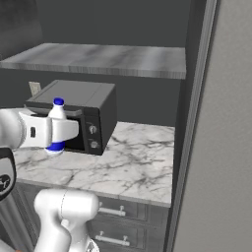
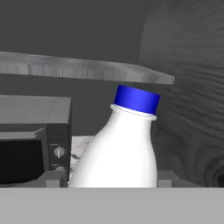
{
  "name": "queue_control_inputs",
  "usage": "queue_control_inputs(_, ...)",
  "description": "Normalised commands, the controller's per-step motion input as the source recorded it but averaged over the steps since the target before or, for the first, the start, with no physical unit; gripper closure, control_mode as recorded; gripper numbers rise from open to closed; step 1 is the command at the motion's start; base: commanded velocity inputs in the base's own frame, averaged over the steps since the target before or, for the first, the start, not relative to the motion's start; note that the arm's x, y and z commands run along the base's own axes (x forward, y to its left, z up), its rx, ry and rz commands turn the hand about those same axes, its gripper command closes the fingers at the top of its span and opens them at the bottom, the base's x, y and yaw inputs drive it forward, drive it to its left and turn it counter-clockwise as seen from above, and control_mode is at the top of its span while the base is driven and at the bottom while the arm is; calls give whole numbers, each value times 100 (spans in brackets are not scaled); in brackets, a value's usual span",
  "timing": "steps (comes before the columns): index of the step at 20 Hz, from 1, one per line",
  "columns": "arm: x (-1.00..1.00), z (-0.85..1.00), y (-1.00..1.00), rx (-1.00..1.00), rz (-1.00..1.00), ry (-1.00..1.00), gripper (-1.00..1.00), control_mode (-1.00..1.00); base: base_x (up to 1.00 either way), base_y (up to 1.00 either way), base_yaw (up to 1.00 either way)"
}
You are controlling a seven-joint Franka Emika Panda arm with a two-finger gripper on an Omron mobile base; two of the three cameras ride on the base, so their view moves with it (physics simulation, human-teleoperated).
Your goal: Take the bottled waters from the counter and place them in the freezer to freeze. Close the freezer door after placing the bottles.
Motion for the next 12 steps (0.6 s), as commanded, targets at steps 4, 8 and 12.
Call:
queue_control_inputs(4,18,-21,0,-16,4,-26,100,-100,0,0,0)
queue_control_inputs(8,15,-14,-4,-14,3,-21,100,-100,0,0,0)
queue_control_inputs(12,2,0,0,-1,0,0,100,-100,0,0,0)
